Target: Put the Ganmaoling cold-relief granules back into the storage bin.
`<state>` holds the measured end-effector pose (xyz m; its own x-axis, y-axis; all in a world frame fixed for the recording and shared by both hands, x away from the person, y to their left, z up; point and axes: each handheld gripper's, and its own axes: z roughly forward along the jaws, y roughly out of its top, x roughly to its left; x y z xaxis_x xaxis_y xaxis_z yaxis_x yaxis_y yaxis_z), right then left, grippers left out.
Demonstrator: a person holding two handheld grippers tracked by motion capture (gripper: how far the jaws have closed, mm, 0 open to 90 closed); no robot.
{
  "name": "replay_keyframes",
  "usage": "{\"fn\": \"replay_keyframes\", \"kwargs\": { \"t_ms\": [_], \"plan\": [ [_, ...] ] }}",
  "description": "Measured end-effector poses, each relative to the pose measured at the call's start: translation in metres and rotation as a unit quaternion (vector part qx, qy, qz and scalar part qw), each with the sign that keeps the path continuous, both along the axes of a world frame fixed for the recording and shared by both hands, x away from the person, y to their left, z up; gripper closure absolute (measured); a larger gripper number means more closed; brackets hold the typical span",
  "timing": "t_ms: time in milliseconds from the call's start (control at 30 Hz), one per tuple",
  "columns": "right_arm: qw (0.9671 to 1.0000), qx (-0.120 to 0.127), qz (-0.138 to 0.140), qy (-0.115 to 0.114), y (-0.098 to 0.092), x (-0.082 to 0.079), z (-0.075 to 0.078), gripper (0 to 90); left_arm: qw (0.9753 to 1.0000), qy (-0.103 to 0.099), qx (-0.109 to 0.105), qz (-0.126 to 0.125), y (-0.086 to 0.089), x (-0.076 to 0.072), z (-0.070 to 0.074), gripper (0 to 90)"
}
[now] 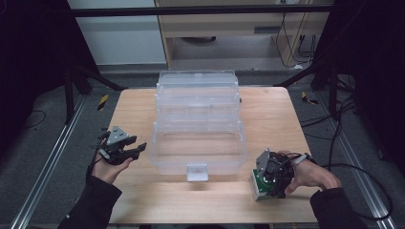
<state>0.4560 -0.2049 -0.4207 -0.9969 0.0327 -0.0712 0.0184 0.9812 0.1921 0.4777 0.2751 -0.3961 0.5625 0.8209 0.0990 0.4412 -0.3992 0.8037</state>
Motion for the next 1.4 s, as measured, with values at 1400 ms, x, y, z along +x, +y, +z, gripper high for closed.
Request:
{"fn": "replay_keyframes", "kwargs": {
  "t_ms": [1400],
  "plan": [
    [0.9983, 0.026, -0.048, -0.021, -0.005, -0.004, 0.028, 17.1, 1.0, 0.004, 0.002, -0.007, -0.003, 0.0, -0.003, 50.9]
  ]
}}
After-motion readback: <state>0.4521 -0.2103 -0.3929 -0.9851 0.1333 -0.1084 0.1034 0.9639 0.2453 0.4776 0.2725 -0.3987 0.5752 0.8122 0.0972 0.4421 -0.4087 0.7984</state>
